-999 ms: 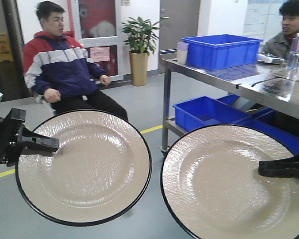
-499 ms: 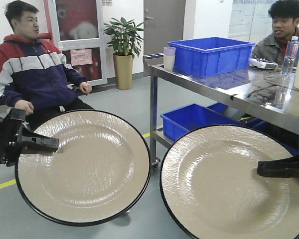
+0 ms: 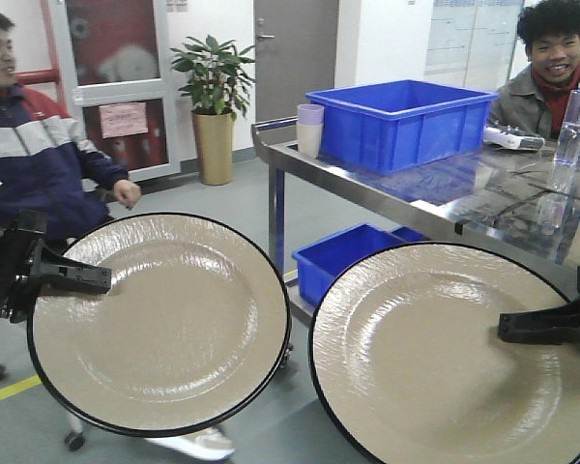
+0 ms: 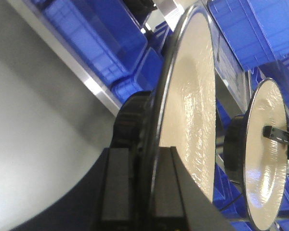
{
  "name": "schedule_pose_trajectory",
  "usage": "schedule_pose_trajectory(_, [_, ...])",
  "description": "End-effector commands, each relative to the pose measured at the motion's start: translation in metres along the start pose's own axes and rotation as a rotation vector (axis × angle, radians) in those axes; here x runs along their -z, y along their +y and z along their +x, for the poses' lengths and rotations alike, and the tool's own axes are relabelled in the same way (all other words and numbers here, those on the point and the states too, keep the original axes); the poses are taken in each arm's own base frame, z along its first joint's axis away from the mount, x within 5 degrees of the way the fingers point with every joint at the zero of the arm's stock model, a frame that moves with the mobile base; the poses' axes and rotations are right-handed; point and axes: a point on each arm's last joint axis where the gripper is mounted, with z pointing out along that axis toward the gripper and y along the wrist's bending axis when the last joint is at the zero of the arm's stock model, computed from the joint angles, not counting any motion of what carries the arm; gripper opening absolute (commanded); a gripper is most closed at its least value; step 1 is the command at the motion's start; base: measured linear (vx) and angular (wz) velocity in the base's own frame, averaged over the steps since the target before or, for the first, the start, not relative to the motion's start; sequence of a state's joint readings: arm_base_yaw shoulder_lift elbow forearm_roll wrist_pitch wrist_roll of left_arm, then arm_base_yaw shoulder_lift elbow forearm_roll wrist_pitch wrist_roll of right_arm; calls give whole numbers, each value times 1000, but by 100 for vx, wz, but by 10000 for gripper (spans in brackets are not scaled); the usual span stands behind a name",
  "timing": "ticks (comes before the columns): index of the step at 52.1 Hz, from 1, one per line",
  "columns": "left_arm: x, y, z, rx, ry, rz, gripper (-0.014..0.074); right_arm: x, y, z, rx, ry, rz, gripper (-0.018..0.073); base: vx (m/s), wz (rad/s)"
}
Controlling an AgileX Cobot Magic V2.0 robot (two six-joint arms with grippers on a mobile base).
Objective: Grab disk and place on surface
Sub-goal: 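Hold both plates while the base drives to the steel table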
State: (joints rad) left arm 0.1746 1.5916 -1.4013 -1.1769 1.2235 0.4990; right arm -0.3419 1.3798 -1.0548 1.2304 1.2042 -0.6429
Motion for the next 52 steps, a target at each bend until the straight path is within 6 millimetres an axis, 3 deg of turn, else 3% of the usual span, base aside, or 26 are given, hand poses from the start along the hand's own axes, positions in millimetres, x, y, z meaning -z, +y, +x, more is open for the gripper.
schedule_pose_trajectory(1, [14, -35, -4, -7, -71, 146, -1, 10, 29, -3, 15, -35, -155, -8, 53, -21])
schedule_pose_trajectory(52, [14, -35, -4, -7, -72, 145, -1, 10, 29, -4, 15, -37, -153, -8, 47, -45])
